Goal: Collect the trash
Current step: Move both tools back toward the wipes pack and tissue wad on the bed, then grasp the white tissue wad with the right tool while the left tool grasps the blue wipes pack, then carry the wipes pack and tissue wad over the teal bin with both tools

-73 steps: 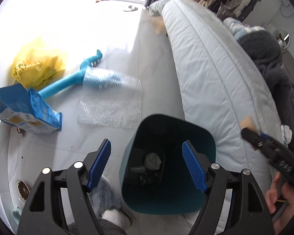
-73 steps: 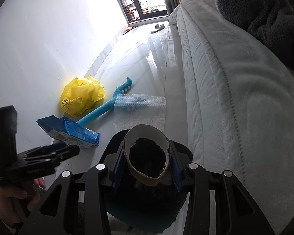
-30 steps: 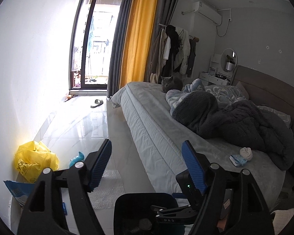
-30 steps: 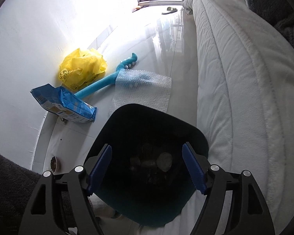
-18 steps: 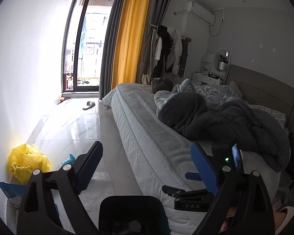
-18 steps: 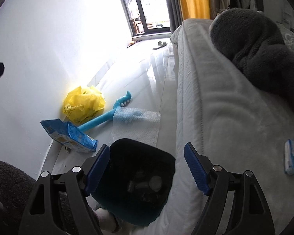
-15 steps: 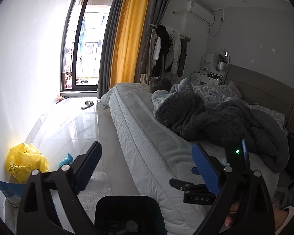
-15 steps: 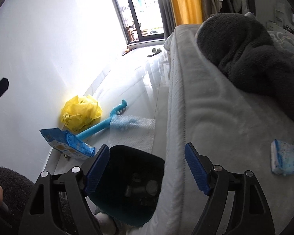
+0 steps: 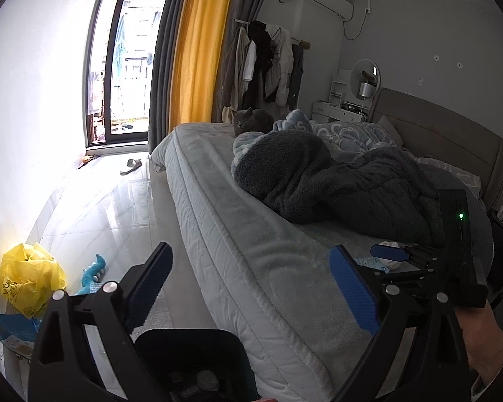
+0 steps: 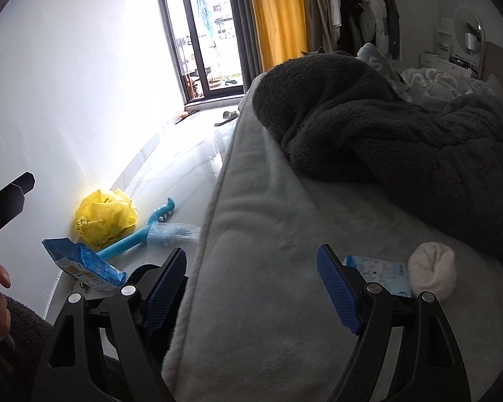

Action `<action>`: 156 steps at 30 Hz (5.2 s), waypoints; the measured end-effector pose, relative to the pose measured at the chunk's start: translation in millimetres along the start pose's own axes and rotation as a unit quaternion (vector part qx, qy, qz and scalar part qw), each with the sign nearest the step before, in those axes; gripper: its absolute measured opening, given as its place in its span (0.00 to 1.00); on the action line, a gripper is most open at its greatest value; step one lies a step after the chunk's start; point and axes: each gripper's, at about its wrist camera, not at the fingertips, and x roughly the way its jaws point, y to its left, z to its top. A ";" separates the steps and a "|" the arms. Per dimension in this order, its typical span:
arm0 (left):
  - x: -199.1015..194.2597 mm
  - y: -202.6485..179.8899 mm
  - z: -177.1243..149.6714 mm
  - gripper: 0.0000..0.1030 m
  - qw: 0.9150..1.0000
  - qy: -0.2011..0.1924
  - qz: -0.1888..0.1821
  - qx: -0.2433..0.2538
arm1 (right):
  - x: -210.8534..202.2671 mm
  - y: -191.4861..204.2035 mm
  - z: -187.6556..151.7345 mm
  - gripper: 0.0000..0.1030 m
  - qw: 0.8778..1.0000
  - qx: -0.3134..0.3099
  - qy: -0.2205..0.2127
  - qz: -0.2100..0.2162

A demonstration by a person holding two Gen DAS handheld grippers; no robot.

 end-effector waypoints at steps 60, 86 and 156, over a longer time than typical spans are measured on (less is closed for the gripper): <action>178.1 -174.0 -56.0 0.94 0.967 0.183 -0.146 0.097 | 22.7 -196.5 -23.7 0.53 0.984 0.171 0.051 -0.011; 224.0 -204.9 -58.2 0.93 0.971 0.205 -0.115 0.044 | -39.5 -210.4 -28.4 0.38 0.986 0.164 -0.001 -0.031; 92.7 40.0 -93.1 0.66 0.969 0.233 0.057 -0.058 | -109.4 37.8 -16.7 0.38 0.998 0.023 -0.056 0.030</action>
